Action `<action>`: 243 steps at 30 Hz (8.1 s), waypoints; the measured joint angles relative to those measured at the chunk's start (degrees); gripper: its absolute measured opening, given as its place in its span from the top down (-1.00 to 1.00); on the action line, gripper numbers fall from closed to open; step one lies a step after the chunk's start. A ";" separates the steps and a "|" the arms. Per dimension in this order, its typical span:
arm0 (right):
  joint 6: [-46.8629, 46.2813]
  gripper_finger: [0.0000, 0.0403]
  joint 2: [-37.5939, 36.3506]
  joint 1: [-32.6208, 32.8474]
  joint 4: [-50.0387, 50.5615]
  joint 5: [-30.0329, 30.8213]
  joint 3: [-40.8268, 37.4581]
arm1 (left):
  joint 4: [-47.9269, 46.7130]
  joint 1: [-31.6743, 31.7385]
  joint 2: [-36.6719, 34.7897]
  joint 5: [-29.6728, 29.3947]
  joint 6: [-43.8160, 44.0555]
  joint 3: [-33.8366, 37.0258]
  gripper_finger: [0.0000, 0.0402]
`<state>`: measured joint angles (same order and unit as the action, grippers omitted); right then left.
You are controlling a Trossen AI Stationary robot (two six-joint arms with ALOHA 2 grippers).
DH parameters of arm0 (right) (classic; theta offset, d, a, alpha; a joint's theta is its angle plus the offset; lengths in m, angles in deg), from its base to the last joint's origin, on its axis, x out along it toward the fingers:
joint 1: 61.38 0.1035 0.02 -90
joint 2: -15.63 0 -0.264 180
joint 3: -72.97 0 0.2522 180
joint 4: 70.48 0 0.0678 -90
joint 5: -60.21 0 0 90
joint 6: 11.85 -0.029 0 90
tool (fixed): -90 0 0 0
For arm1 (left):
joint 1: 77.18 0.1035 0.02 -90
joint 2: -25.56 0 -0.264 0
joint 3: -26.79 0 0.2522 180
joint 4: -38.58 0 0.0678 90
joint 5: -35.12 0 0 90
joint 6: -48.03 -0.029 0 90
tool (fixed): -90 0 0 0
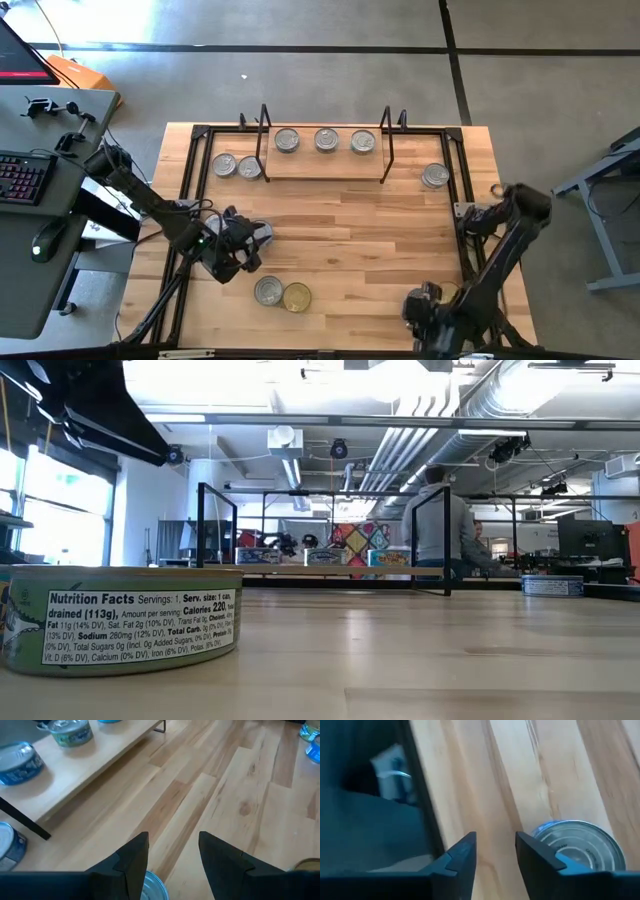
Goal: Stack canned seafood by type on shelf
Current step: Put the blue tuna can on the shelf
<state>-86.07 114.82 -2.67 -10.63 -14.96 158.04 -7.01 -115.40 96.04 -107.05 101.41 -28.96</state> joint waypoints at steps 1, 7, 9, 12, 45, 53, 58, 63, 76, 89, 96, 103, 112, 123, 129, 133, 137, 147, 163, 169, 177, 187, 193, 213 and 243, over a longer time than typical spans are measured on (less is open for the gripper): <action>0.13 0.40 1.39 0.45 0.02 0.12 -0.02 | -0.02 0.07 0.00 -0.12 -0.37 0.00 0.17; -3.29 0.55 5.69 4.29 1.16 6.15 -0.02 | -0.07 1.01 0.00 0.42 -1.55 0.00 0.17; -5.21 0.60 5.73 5.22 2.65 6.48 -0.02 | -0.07 1.39 0.00 0.44 -1.55 0.00 0.17; -5.92 0.67 5.73 6.33 4.12 6.64 -0.02 | -0.08 2.08 0.00 0.52 -1.59 0.00 0.17; 7.58 0.51 13.40 6.28 7.54 15.04 0.18 | 0.05 3.39 0.00 0.55 -2.49 0.00 0.17; 14.03 0.88 13.56 2.15 6.79 16.80 0.11 | 0.28 3.38 0.00 0.56 -2.51 0.01 0.17; 18.36 0.98 13.56 -2.76 2.43 18.19 0.09 | 6.26 1.67 0.18 1.26 -7.39 0.04 0.17; 25.77 1.00 13.75 -8.74 -3.02 20.55 -0.04 | 20.70 -0.64 3.38 1.44 -21.55 0.03 0.17; 51.91 1.00 13.75 -25.55 -23.25 10.64 -0.08 | 46.43 1.25 21.43 13.60 -37.37 0.02 0.18; 65.06 1.00 12.31 -33.70 -24.05 -4.66 0.05 | 60.77 7.45 31.96 19.96 -55.00 -0.49 0.18; 65.02 1.00 7.45 -35.78 -22.04 -4.19 -0.21 | 60.95 9.13 32.37 20.10 -62.84 -3.17 0.18; 63.46 1.00 7.39 -35.79 -29.51 -2.92 -2.84 | 60.60 10.34 32.37 20.12 -66.24 -3.76 0.18; 58.84 1.00 7.28 -35.86 -34.37 -0.27 -6.05 | 60.00 10.08 32.37 24.66 -72.88 -3.76 0.02; 56.20 1.00 4.12 -37.13 -35.01 1.34 -6.03 | 58.10 10.08 32.37 19.71 -82.78 -3.76 -0.21; 54.75 1.00 4.18 -38.16 -35.29 1.25 -6.03 | 58.55 10.74 33.24 19.29 -82.77 -3.82 -0.21; 54.75 1.00 4.18 -38.74 -37.36 1.16 -6.03 | 59.24 10.91 36.33 18.58 -83.05 -3.78 -0.21; 54.98 1.00 4.18 -39.06 -38.53 1.12 -6.03 | 61.92 10.83 39.86 10.58 -82.49 -3.72 -0.21; 55.00 1.00 4.18 -39.21 -38.88 -0.27 -6.03 | 65.68 10.69 41.33 9.59 -78.43 -3.75 -0.11; 63.35 0.38 -2.38 -37.75 -40.05 -4.86 -4.88 | 57.20 6.19 37.23 5.25 -65.20 -3.69 0.40; 75.51 0.27 -2.74 -30.73 -47.22 9.26 -7.39 | 49.55 3.09 30.63 -0.37 -60.58 -3.65 0.40; 69.57 0.26 -2.42 -30.50 -55.45 5.79 -12.11 | 41.32 1.73 21.29 -0.48 -59.97 -3.67 0.40; 82.77 0.19 -2.66 -33.65 -56.47 -9.91 -4.94 | 35.13 1.75 14.68 -1.26 -58.94 -3.69 0.39; 86.16 0.19 -2.68 -34.51 -56.78 -6.34 -1.62 | 32.30 2.56 14.51 -1.21 -57.40 -2.50 0.39; 102.42 -0.48 7.00 -52.46 -52.42 -3.56 0.88 | 51.34 13.93 2.27 7.51 -68.93 16.96 0.38; 107.83 0.40 8.86 -53.90 -52.48 12.97 2.68 | 16.38 8.73 -8.08 -6.63 -53.51 8.21 -0.01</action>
<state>21.77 123.68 -56.58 -63.12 -1.99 160.71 9.37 -106.67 87.96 -113.68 47.91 -20.76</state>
